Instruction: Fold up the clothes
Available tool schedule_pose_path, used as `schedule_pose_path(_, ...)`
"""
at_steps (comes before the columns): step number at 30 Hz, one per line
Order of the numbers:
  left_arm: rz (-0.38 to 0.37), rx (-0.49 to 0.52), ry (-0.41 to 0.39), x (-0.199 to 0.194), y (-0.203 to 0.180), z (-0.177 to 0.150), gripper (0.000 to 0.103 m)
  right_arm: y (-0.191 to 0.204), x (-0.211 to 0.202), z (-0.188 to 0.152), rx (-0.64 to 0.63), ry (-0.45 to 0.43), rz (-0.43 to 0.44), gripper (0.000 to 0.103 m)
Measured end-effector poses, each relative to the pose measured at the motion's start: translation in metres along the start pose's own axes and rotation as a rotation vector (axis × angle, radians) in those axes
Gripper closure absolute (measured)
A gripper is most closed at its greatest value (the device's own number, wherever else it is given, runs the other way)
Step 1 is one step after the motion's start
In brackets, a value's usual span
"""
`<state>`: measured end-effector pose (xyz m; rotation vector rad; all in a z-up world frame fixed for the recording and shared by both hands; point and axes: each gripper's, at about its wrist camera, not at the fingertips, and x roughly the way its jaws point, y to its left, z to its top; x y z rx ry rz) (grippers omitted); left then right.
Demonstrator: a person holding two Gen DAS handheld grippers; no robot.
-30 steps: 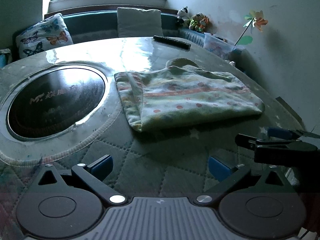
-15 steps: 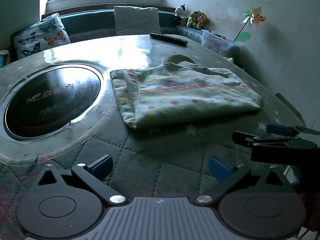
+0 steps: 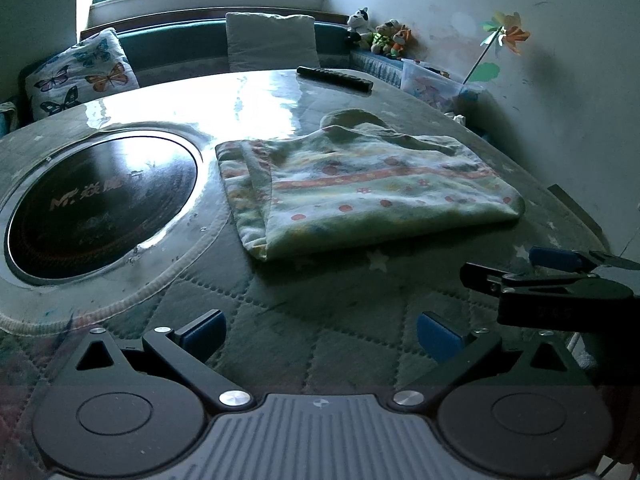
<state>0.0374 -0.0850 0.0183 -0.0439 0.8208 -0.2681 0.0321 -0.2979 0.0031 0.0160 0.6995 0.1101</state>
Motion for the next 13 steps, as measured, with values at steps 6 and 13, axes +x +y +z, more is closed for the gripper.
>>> schedule_pose_path(6,-0.001,0.0,0.001,0.0007,-0.0003,0.0007,0.0,0.0019,0.0001,0.0003,-0.002,0.001,0.0,0.0)
schedule_pose_path(13,-0.002,0.003,0.001,0.001,-0.0007,0.0008,0.0,0.0026,0.001,0.0009,-0.004,0.002,0.0,0.0)
